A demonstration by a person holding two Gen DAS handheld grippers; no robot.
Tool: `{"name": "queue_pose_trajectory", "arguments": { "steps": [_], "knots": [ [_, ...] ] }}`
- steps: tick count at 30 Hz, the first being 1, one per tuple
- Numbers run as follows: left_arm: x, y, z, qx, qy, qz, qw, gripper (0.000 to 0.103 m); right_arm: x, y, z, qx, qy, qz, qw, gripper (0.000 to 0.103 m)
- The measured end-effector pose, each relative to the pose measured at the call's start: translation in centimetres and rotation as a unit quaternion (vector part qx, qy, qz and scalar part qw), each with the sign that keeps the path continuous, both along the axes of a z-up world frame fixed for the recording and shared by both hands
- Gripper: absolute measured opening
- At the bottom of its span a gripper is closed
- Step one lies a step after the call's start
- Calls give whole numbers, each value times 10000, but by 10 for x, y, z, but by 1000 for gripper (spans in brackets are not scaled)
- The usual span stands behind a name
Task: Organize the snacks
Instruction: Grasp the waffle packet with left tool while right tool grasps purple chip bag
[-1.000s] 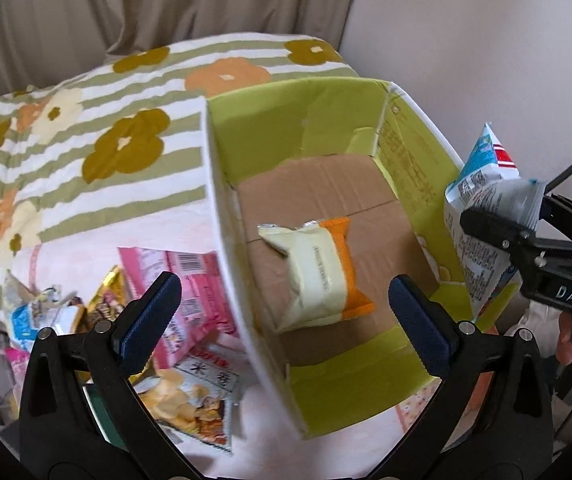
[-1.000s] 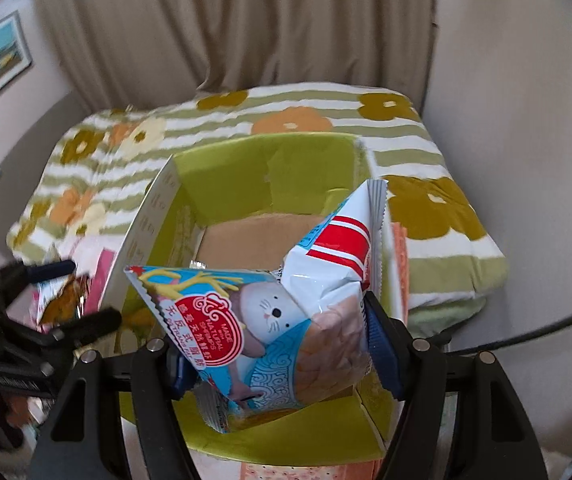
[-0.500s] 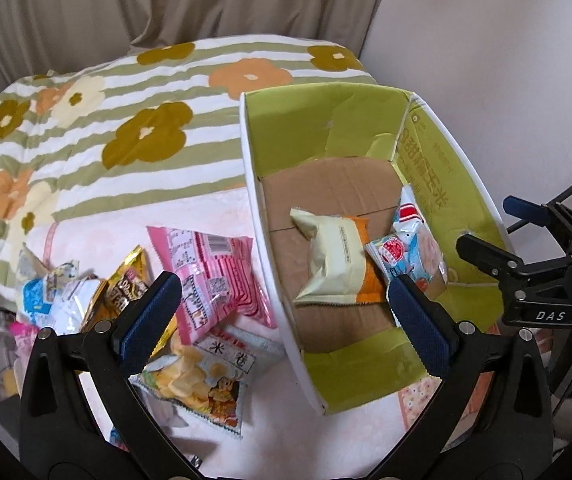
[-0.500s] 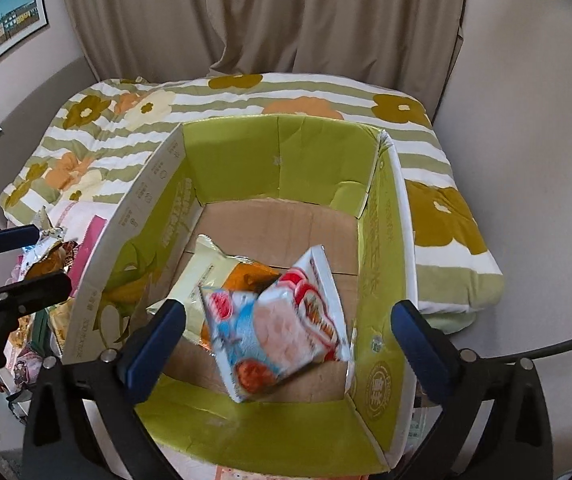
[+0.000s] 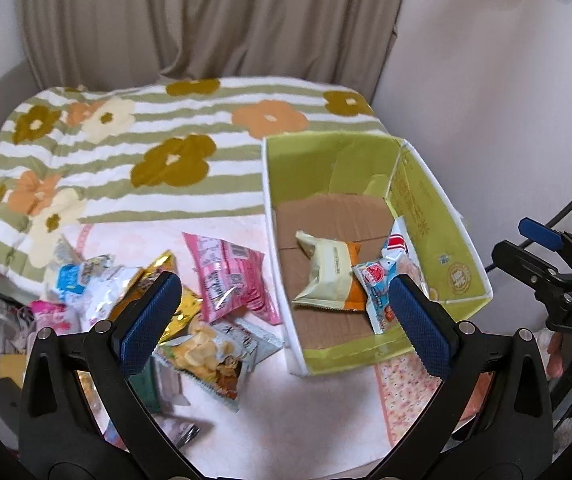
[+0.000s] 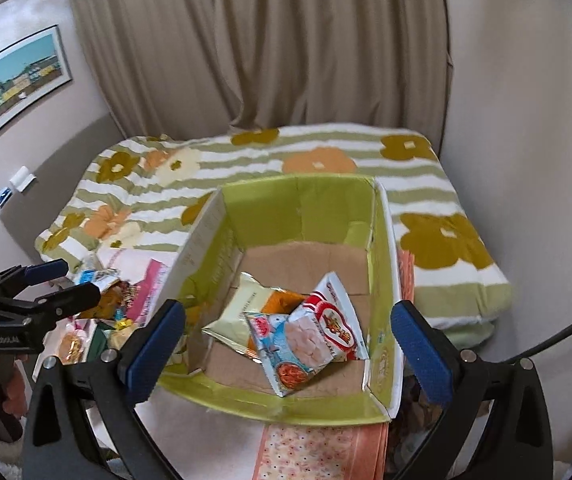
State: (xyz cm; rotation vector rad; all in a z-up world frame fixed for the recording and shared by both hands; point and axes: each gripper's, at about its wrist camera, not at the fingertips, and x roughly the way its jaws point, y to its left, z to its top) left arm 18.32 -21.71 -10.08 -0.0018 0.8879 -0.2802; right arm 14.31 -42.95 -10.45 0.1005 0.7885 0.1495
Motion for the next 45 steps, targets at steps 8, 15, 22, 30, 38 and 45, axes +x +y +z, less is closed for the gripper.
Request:
{"name": "queue_pose_trajectory", "arguments": {
  "steps": [8, 15, 22, 30, 38, 45],
  "knots": [
    [-51, 61, 19, 249, -95, 846, 9961, 103, -14, 33, 9, 158, -241, 550, 9981, 102],
    [-83, 146, 18, 276, -122, 1708, 9849, 103, -18, 80, 3, 555, -118, 1037, 9930, 102],
    [-87, 226, 5, 202, 35, 2055, 9784, 103, -19, 150, -12, 610, 288, 1478, 9867, 102],
    [-69, 300, -33, 96, 632, 1741, 9827, 103, -14, 227, -53, 867, 1035, 1150, 9842, 102],
    [-52, 318, -99, 115, 1422, 983, 9849, 102, -20, 277, -110, 1217, 1816, 370, 9751, 102],
    [-33, 305, -157, 406, 1863, 346, 9810, 102, -33, 287, -148, 1584, 2303, -233, 9599, 102]
  ]
}}
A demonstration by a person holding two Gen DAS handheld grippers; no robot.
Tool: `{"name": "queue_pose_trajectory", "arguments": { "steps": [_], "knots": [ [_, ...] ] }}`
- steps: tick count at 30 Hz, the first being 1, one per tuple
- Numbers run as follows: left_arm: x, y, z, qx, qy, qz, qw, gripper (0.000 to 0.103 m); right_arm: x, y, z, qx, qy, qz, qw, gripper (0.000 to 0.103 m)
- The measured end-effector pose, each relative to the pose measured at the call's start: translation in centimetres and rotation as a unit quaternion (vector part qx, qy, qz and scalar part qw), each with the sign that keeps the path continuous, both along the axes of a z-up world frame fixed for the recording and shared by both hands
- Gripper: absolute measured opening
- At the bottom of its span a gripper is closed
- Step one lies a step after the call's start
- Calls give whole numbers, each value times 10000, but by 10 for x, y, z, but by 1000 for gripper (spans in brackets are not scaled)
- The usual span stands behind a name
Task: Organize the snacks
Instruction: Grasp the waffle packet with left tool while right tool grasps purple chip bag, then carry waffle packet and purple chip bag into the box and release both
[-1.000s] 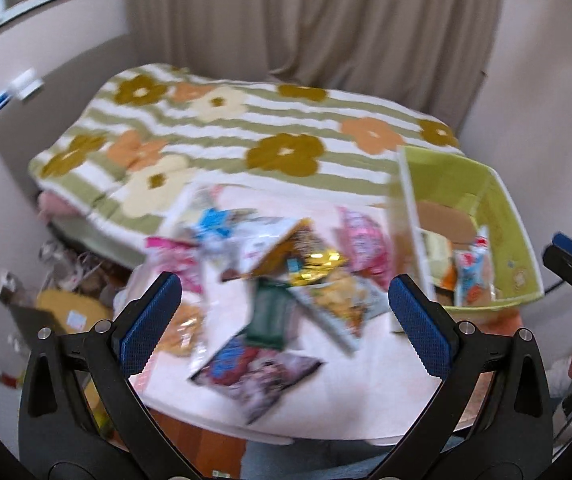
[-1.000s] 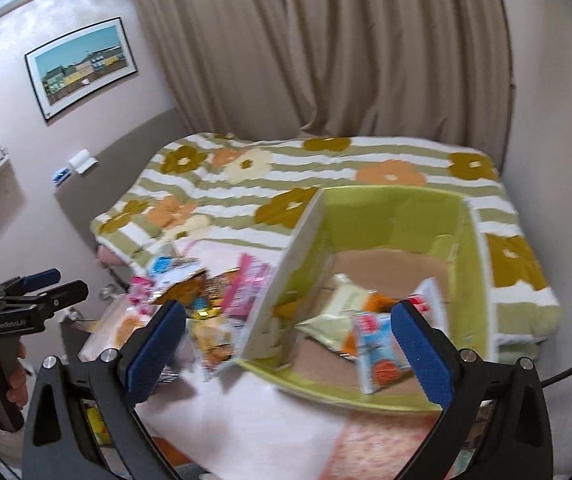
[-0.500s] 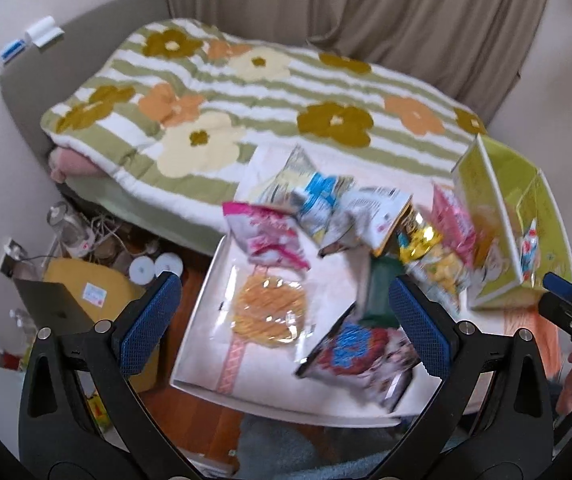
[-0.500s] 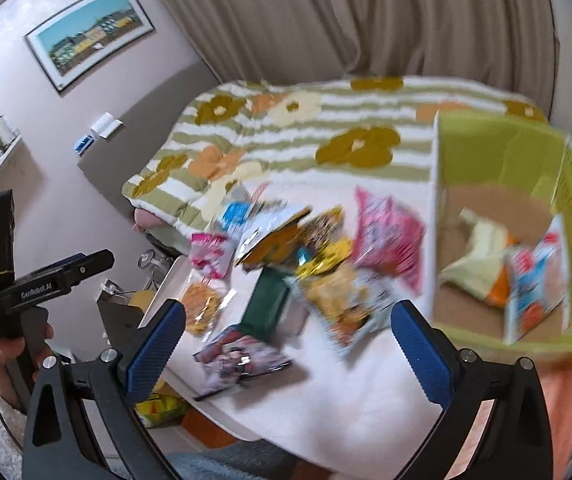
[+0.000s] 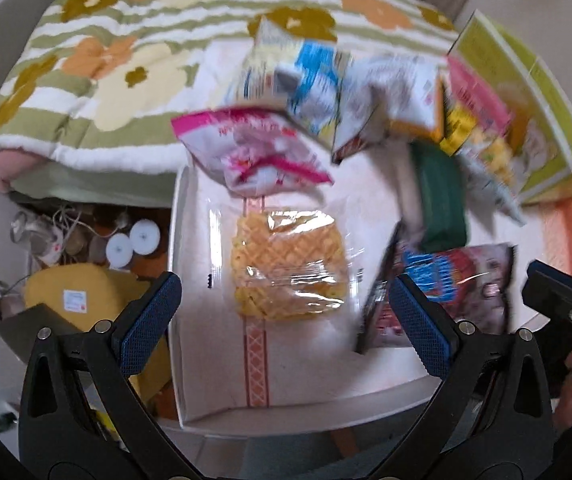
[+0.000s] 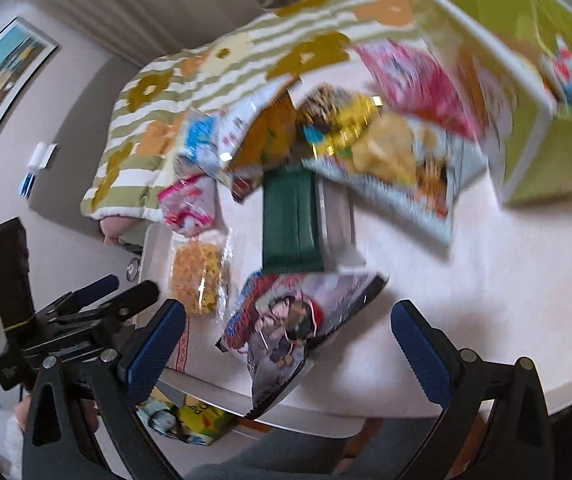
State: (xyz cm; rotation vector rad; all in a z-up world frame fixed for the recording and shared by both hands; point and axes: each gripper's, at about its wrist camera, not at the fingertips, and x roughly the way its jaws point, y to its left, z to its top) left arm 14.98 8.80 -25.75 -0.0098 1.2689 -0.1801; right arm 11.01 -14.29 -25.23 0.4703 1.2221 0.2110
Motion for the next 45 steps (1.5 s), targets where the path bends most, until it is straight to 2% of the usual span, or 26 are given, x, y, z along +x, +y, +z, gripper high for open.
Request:
{"name": "queue_pose_trajectory", "arguments": {
  "steps": [8, 12, 21, 28, 32, 36, 45],
  "knots": [
    [12, -9, -42, -32, 379, -124, 9992, 102, 0, 1, -22, 140, 360, -148, 9991, 102],
    [17, -16, -58, 145, 547, -161, 9983, 102, 3, 2, -28, 7, 449, -36, 9990, 102],
    [20, -30, -72, 629, 589, -303, 9958, 103, 6, 4, -45, 325, 629, 42, 9975, 102],
    [19, -27, -72, 561, 520, -304, 9966, 101, 9, 7, -49, 371, 679, 84, 9970, 102],
    [18, -22, -66, 540, 498, -292, 9969, 85, 11, 10, -50, 357, 676, 145, 9970, 102],
    [21, -17, -66, 576, 501, -366, 9964, 79, 15, 13, -55, 436, 733, 140, 9963, 102],
    [16, -16, -57, 533, 489, -320, 9969, 76, 13, 11, -62, 447, 757, 125, 9961, 102]
  ]
}}
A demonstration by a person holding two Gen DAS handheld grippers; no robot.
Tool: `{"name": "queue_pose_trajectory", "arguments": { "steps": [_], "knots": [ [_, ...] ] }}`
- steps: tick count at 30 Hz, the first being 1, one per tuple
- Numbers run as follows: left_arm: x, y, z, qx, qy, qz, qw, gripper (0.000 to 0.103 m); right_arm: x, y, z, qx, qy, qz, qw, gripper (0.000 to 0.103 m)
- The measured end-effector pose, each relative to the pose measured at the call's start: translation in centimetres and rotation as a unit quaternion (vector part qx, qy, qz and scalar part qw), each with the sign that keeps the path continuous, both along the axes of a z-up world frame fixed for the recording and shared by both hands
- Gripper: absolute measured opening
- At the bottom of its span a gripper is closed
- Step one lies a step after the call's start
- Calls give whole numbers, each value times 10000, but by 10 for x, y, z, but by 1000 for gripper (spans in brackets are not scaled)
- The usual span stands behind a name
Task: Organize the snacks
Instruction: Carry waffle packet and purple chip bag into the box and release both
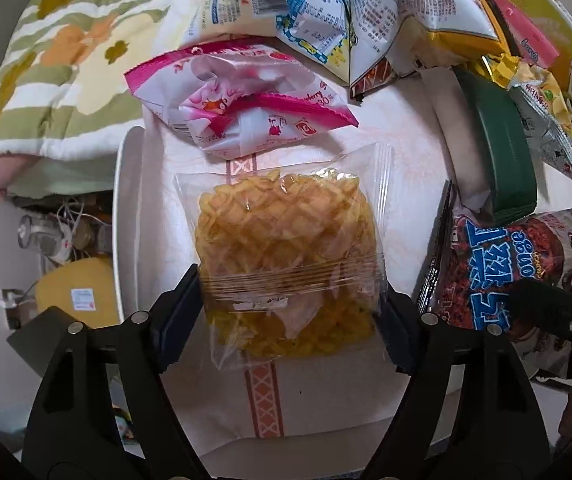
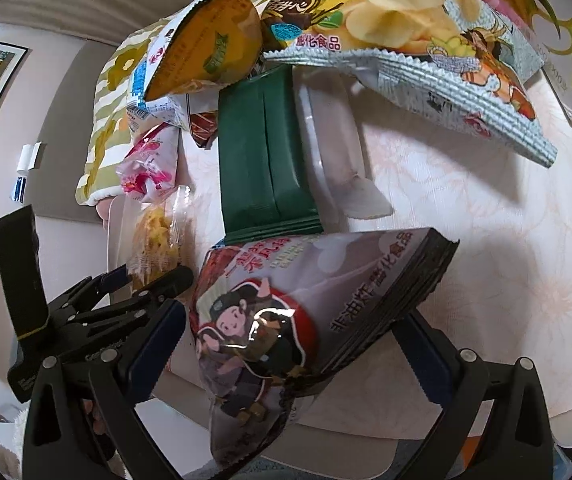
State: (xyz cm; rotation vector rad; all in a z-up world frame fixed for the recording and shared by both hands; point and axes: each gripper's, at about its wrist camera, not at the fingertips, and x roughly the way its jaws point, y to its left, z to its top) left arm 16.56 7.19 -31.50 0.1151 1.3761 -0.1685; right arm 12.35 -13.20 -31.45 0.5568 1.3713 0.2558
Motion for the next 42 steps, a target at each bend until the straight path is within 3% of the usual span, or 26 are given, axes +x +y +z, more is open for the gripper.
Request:
{"name": "queue_pose_trajectory", "arguments": {
  "steps": [2, 5, 7, 10, 19, 28, 37, 42],
  "knots": [
    [-1, 0, 2, 24, -19, 4, 10000, 76, -1, -2, 1, -51, -33, 10, 10000, 100],
    [-2, 3, 7, -11, -68, 50, 10000, 76, -3, -2, 4, -7, -83, 84, 9999, 85],
    [-4, 3, 11, -16, -107, 66, 9999, 76, -3, 2, 5, 91, -117, 155, 9998, 67],
    [-5, 4, 17, -38, -168, 85, 9998, 76, -5, 7, 9, 60, -212, 237, 9995, 59],
    [-20, 10, 51, -132, -515, 113, 9985, 76, -17, 17, 26, 226, -313, 266, 9989, 56],
    [-30, 9, 108, -379, -1123, 30, 9929, 76, -30, 18, 86, 106, -1015, 167, 9946, 56],
    [-18, -21, 162, -516, -1725, -153, 9835, 76, -38, -32, 133, 71, -1657, -170, 9860, 56],
    [-8, -60, 182, -479, -1940, -137, 9797, 76, -28, -75, 153, 61, -2001, -209, 9795, 56]
  ]
}}
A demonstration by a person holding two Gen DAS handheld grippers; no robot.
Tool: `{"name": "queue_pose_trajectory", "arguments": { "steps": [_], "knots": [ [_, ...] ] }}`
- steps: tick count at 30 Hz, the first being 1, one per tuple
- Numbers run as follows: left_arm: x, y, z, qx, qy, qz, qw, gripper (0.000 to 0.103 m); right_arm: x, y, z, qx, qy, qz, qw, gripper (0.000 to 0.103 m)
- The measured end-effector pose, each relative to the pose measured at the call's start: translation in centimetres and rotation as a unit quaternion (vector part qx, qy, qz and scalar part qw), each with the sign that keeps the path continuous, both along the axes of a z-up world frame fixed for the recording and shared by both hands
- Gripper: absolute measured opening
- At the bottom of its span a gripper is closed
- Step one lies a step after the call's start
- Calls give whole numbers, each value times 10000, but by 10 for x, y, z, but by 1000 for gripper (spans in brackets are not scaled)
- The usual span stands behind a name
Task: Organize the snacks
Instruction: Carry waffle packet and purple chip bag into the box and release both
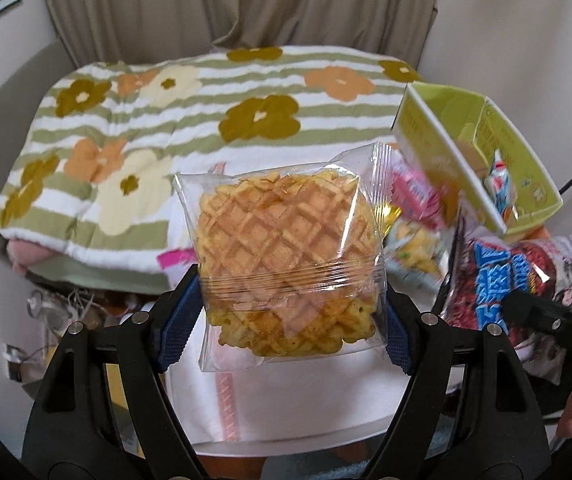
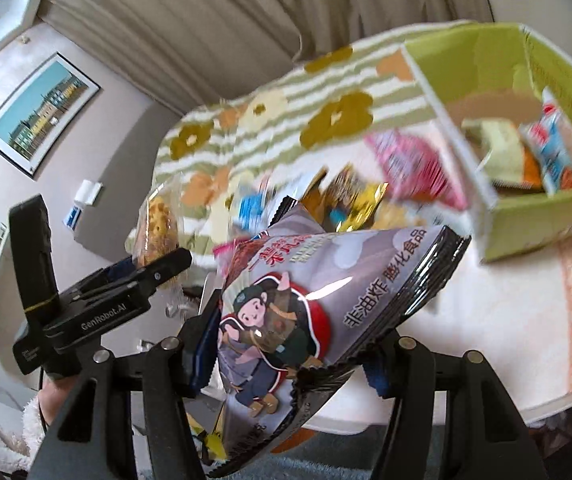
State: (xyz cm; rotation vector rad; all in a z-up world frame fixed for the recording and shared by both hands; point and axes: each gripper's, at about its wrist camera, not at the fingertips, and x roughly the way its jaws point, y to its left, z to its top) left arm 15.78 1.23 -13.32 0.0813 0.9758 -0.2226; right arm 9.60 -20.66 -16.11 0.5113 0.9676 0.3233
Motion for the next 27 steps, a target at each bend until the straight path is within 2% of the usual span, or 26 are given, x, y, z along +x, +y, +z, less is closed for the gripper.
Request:
{"name": "queue_pose_trajectory", "arguments": {
  "steps": [9, 16, 22, 27],
  "knots": [
    [35, -112, 28, -223, -300, 59, 9993, 76, 35, -108, 31, -448, -468, 16, 9979, 56],
    [68, -199, 37, -394, -304, -35, 9988, 76, 65, -187, 43, -699, -533, -122, 9961, 56],
    [100, -259, 24, -282, -58, -232, 9993, 76, 88, -233, 39, -755, -485, -263, 9956, 56],
    [126, -297, 0, 5, 211, -461, 9987, 76, 103, -257, 30, -807, -411, -480, 9947, 56]
  ]
}}
